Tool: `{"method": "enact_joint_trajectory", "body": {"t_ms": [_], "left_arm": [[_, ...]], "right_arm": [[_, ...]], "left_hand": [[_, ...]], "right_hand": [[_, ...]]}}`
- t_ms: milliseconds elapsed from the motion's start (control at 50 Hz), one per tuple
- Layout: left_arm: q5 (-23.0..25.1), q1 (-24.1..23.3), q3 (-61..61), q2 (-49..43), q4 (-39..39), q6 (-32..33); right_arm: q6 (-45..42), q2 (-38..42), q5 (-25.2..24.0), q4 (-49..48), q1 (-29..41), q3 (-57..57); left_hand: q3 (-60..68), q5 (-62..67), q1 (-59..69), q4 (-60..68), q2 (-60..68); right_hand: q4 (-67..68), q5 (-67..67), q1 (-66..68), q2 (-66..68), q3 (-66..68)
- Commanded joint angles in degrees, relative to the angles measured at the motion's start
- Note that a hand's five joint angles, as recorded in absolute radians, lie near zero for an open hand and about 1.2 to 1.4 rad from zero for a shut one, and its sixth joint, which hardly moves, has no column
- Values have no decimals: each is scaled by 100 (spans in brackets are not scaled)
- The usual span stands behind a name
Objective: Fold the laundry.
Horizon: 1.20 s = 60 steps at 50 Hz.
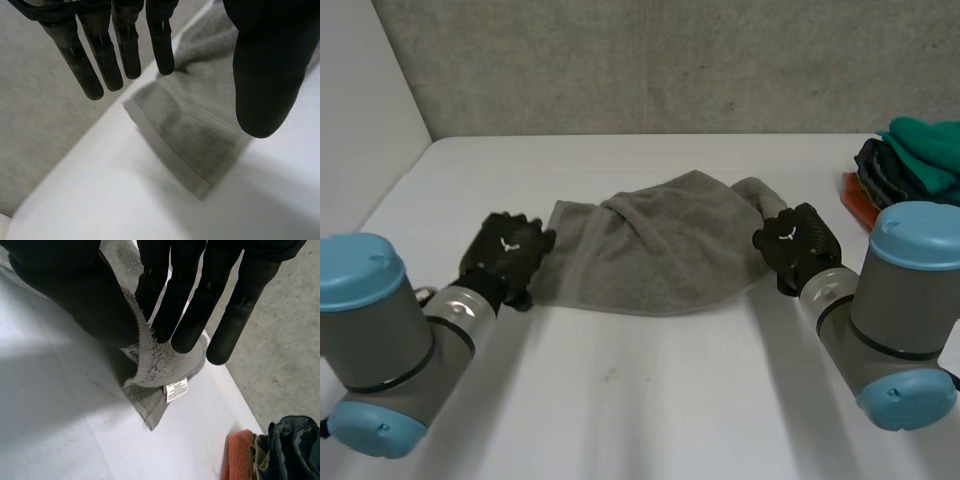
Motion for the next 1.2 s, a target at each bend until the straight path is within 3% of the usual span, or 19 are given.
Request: {"method": "enact_joint_trajectory", "body": {"t_ms": [20, 200, 720, 780, 820, 860, 1000, 1100, 1160, 1200], "left_arm": [[193, 22, 469, -774, -264, -19], [879, 66, 1506, -1504, -791, -713], [879, 74, 2825, -2550, -1038, -793], [870, 74, 2948, -2621, -1021, -793], [870, 74, 2966, -2621, -1020, -793], [870, 74, 3019, -2595, -1012, -802], [809, 13, 3107, -2507, -670, -793], [501, -31, 3010, -2436, -396, -793], [273, -49, 2730, -2078, -528, -793], [194, -49, 2275, -1299, -668, -802]], "right_arm": [[57, -24, -50, 206, -22, -38], [66, -15, -68, 206, -31, -21], [57, 64, -112, 197, -48, -21], [57, 64, -103, 197, -39, -21], [57, 55, -103, 197, -39, -21], [49, 55, -103, 197, -39, -21], [57, 46, -94, 197, -39, -21], [57, 37, -59, 206, -48, -38], [5, -41, -50, 276, -48, -108], [5, -329, -33, 485, -57, -239]], "left_hand": [[163, 234, 125, 242, 183], [415, 487, 377, 494, 436], [2400, 2472, 2362, 2479, 2420], [3473, 3544, 3435, 3552, 3493], [3945, 4017, 3907, 4024, 3965], [5271, 5343, 5234, 5351, 5292], [5274, 5346, 5237, 5354, 5295], [5274, 5346, 5237, 5354, 5295], [5274, 5346, 5237, 5354, 5295], [5274, 5346, 5237, 5354, 5295]], "right_hand": [[1129, 1324, 1582, 1276, 1164], [1129, 1324, 1582, 1276, 1164], [1129, 1324, 1582, 1276, 1164], [1129, 1324, 1582, 1276, 1164], [1129, 1324, 1582, 1276, 1164], [1129, 1324, 1582, 1276, 1164], [1129, 1324, 1582, 1276, 1164], [1129, 1324, 1582, 1276, 1164], [1129, 1324, 1582, 1276, 1164], [1129, 1324, 1582, 1276, 1164]]}}
